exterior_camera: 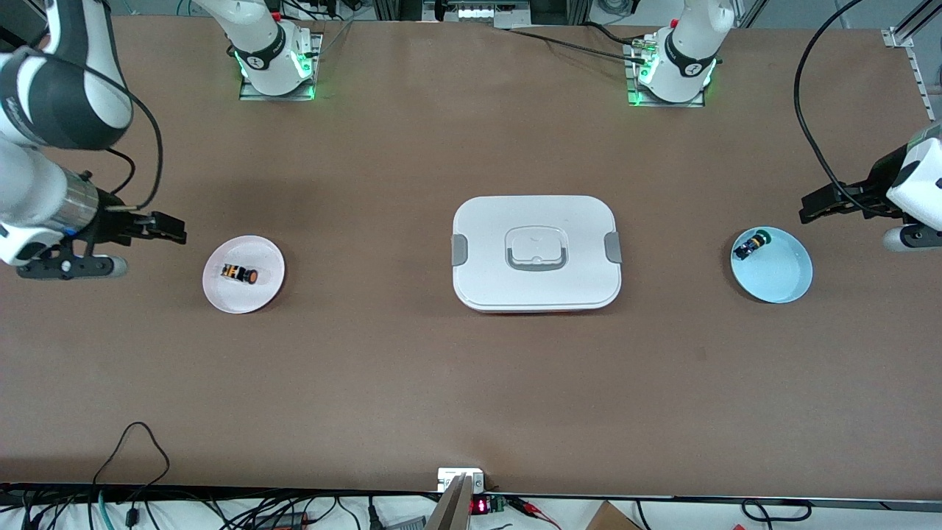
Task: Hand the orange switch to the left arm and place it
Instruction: 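Move the right gripper over the switch on the white plate, then lower the right gripper and close it on the orange switch, then lift the switch with the right gripper while the left gripper approaches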
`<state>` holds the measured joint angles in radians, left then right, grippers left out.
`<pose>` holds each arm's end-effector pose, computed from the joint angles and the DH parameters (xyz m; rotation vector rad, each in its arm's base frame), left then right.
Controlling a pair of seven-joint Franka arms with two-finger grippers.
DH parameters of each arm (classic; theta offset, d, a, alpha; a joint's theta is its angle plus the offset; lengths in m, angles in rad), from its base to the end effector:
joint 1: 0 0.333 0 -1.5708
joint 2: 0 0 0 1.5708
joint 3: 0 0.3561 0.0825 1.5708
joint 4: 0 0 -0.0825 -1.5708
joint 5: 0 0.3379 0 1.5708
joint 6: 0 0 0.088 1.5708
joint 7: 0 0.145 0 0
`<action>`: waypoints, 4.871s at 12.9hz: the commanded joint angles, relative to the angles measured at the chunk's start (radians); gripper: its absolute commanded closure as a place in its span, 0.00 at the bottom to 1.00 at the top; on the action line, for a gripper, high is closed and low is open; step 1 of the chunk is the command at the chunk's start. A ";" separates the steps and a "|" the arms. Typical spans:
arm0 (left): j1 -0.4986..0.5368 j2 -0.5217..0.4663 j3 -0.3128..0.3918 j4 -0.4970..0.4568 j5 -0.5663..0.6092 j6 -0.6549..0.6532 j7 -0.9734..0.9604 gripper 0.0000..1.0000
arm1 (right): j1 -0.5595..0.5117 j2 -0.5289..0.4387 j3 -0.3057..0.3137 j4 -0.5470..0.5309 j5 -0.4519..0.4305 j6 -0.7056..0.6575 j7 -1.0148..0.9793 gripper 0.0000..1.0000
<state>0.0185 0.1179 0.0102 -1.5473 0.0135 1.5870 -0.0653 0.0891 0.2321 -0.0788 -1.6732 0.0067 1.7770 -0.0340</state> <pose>0.5441 0.0172 0.5758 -3.1197 -0.1455 0.1217 0.5770 0.0105 0.4729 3.1242 0.0679 -0.1998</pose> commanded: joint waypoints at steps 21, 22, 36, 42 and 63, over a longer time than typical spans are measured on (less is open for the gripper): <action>0.020 -0.001 -0.004 0.010 -0.021 -0.025 0.002 0.00 | -0.017 0.243 -0.004 -0.309 0.016 0.501 0.065 0.00; 0.020 -0.001 -0.004 0.010 -0.021 -0.025 0.004 0.00 | -0.016 0.243 -0.004 -0.309 0.016 0.502 0.095 0.00; 0.020 0.002 -0.003 0.012 -0.021 -0.025 0.004 0.00 | 0.024 0.300 -0.003 -0.306 0.018 0.588 0.168 0.00; 0.020 0.005 -0.001 0.012 -0.021 -0.025 0.004 0.00 | 0.026 0.309 -0.003 -0.307 0.009 0.590 0.140 0.11; 0.021 0.009 0.002 0.012 -0.050 -0.027 0.013 0.00 | 0.012 0.099 0.126 0.147 0.234 -0.064 -0.243 0.95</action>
<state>0.0304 0.1228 0.0115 -1.5471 0.0065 1.5774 -0.0653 0.1083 0.3505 0.0232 -1.5569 0.2041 1.7298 -0.2210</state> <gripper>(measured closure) 0.000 0.278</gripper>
